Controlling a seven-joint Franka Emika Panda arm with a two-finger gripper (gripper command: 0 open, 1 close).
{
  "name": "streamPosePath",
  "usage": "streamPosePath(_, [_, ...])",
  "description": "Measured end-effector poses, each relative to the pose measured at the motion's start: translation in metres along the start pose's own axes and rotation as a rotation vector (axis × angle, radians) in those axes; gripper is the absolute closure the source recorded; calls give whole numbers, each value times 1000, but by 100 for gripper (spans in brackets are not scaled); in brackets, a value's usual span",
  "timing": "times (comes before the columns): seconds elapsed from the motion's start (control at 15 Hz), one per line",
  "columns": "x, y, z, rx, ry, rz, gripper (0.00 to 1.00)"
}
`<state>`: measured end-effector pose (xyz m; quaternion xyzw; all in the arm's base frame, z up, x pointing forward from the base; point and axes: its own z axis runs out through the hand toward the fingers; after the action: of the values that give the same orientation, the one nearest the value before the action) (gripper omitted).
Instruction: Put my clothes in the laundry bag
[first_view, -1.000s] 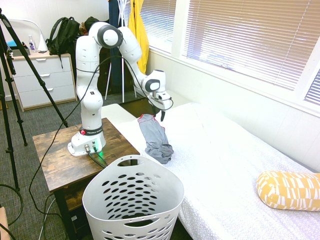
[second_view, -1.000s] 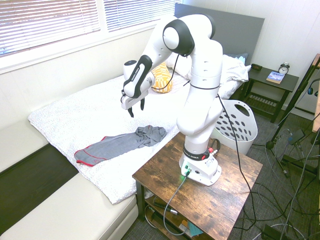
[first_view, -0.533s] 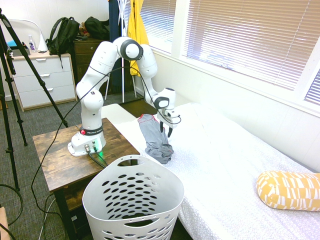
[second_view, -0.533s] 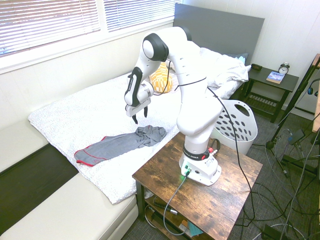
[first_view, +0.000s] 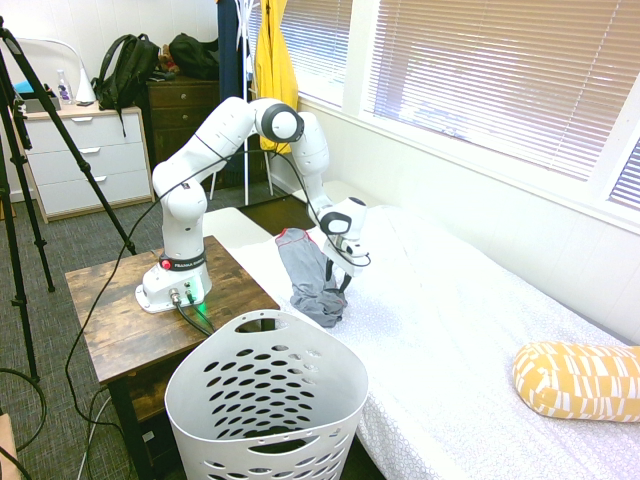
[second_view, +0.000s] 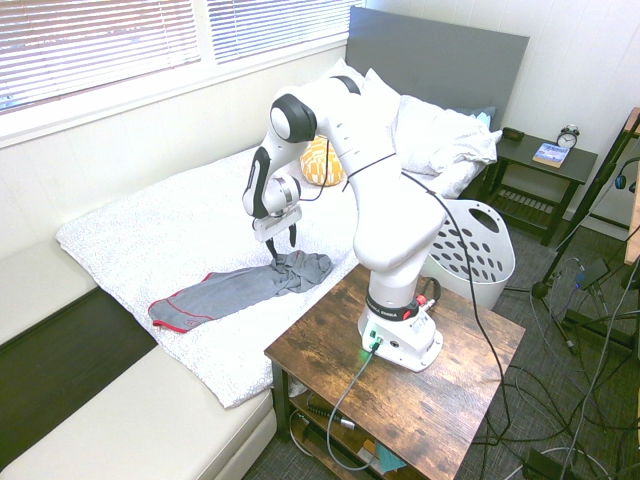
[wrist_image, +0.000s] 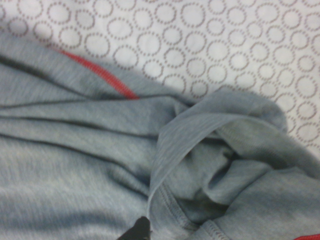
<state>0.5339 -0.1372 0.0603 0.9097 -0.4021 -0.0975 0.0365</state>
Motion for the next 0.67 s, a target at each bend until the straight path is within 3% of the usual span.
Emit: streamPosePath(0.67, [13,12,41,-94,-24,-52,0])
